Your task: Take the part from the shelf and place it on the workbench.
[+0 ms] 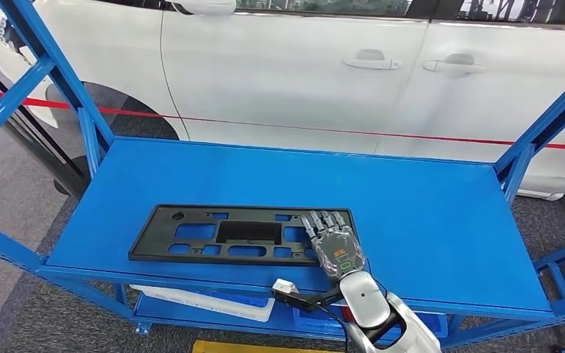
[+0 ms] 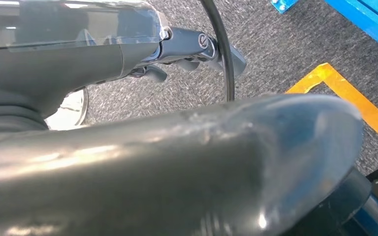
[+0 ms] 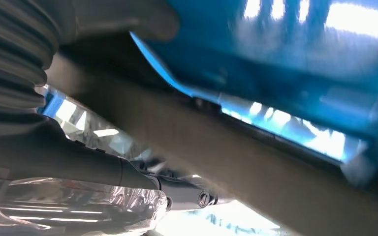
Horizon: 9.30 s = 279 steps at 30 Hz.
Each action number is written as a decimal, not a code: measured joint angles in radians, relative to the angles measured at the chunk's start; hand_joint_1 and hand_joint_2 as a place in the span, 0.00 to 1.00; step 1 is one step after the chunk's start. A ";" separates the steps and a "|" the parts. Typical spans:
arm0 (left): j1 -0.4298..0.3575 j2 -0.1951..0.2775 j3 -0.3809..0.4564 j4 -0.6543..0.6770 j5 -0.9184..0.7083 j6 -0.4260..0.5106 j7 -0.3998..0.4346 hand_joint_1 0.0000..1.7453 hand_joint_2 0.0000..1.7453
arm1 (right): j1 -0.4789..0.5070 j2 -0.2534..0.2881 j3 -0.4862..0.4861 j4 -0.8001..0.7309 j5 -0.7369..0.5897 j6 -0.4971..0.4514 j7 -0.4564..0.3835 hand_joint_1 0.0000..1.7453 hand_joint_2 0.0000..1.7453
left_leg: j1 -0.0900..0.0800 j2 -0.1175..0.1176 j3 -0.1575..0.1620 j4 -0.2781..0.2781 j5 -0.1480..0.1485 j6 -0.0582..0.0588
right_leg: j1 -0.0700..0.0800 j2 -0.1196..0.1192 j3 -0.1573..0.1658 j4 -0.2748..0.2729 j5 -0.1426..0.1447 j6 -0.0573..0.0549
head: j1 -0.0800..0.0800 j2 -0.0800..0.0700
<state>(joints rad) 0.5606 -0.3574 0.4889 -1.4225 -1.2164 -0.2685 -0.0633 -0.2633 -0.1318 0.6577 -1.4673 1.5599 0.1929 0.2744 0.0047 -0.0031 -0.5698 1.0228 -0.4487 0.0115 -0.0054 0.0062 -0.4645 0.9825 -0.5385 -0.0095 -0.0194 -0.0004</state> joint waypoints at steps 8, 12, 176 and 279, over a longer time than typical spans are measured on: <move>0.013 0.000 -0.013 -0.017 0.000 0.001 0.012 0.00 0.00 | 0.049 0.000 -0.044 -0.062 0.000 -0.048 -0.035 1.00 1.00 | -0.001 -0.001 -0.001 0.000 0.000 0.000 | -0.001 -0.001 0.000 -0.001 -0.001 0.009 | 0.000 0.000; 0.017 0.000 -0.020 -0.022 0.004 0.003 0.024 0.00 0.00 | 0.062 0.002 -0.060 -0.092 0.000 -0.065 -0.054 1.00 1.00 | -0.001 -0.002 -0.001 0.000 0.000 0.000 | 0.000 -0.002 0.000 0.000 -0.002 0.011 | 0.000 0.000; -0.176 -0.010 -0.123 0.262 0.375 0.086 -0.053 0.00 0.00 | 0.575 0.335 -0.494 -1.105 -1.398 0.001 -0.220 1.00 1.00 | -0.004 0.011 -0.059 0.020 0.032 -0.016 | -0.009 -0.009 -0.022 0.029 0.003 -0.008 | -0.010 0.000; -0.273 -0.002 -0.115 0.449 0.141 0.055 -0.151 0.00 0.00 | 0.537 0.381 -0.577 -1.132 -1.364 -0.032 -0.206 1.00 1.00 | 0.021 0.003 0.095 0.006 -0.072 -0.058 | -0.022 -0.020 -0.146 0.040 0.096 0.019 | -0.014 0.000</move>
<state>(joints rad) 0.2880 -0.3593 0.3739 -0.9731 -1.0751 -0.2134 -0.2141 0.2732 0.2490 0.0807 -2.5996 0.1959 0.1612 0.0682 0.0259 -0.0004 -0.4749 1.0288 -0.5208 -0.0464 -0.0274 -0.0133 -0.6101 1.0226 -0.4429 0.0096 -0.0332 -0.0003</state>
